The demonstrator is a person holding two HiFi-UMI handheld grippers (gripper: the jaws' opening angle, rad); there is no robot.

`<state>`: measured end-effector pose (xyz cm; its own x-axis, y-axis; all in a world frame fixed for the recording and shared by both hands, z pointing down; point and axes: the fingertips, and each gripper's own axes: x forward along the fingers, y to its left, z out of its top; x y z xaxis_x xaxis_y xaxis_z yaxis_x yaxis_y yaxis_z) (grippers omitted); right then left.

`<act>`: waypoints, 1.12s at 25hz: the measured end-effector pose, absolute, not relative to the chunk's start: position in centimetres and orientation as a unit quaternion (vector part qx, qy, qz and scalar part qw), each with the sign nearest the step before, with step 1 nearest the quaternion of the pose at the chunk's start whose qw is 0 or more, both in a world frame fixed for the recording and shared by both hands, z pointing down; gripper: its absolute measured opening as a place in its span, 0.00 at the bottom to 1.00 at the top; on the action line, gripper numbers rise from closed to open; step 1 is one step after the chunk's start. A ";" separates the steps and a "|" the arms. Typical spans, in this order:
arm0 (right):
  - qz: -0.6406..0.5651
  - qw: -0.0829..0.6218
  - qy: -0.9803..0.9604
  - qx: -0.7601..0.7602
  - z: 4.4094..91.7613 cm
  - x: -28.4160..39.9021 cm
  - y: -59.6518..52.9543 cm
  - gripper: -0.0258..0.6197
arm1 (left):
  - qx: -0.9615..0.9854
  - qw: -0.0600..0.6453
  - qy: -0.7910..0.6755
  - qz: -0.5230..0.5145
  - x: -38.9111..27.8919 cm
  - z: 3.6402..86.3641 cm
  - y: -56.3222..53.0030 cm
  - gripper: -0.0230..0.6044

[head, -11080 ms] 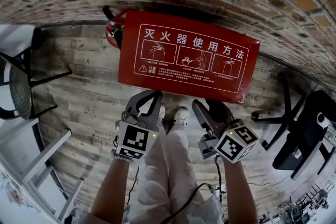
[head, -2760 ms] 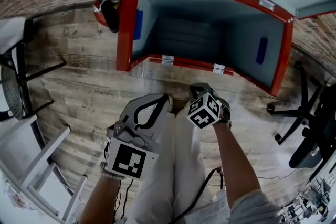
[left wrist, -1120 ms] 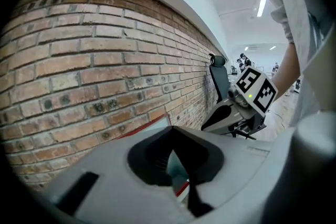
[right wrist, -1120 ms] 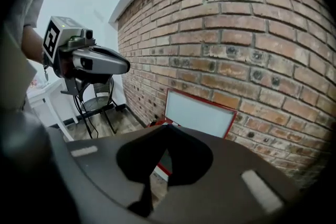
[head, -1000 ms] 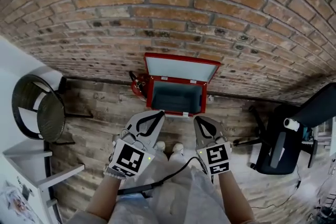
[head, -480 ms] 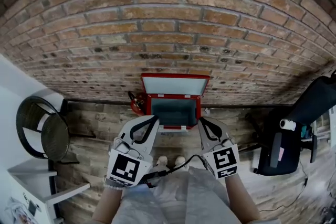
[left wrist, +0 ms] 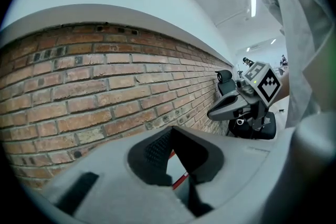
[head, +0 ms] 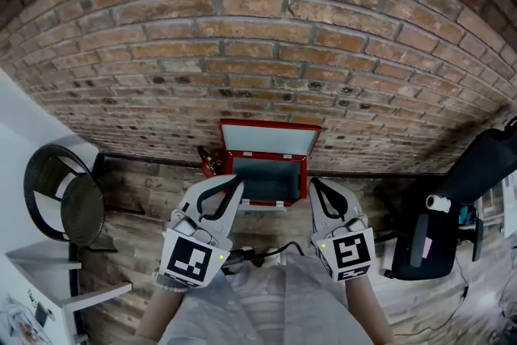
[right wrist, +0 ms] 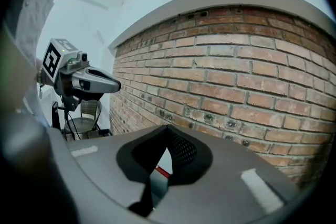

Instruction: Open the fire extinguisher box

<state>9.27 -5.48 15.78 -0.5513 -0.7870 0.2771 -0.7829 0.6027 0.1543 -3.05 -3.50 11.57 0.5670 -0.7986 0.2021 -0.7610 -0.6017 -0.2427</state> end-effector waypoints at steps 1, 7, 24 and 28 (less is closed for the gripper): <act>-0.008 0.159 -0.881 0.446 15.5 9.3 -5.5 0.05 | -0.882 0.071 0.441 -0.151 -3.1 11.5 -3.5 0.04; -0.020 0.155 -0.880 0.448 14.6 9.0 -5.8 0.05 | -0.878 0.090 0.444 -0.153 -3.5 10.6 -3.9 0.04; -0.027 0.168 -0.883 0.438 14.9 8.3 -5.8 0.05 | -0.882 0.085 0.439 -0.148 -3.4 10.8 -4.4 0.04; -0.026 0.171 -0.883 0.437 15.0 8.3 -5.8 0.05 | -0.881 0.084 0.441 -0.148 -3.4 10.8 -4.5 0.04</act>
<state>8.32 -5.80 14.97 -0.5606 -0.7799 0.2785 -0.7619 0.6175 0.1955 -3.44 -4.48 10.79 0.5680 -0.8017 0.1863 -0.7522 -0.5975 -0.2777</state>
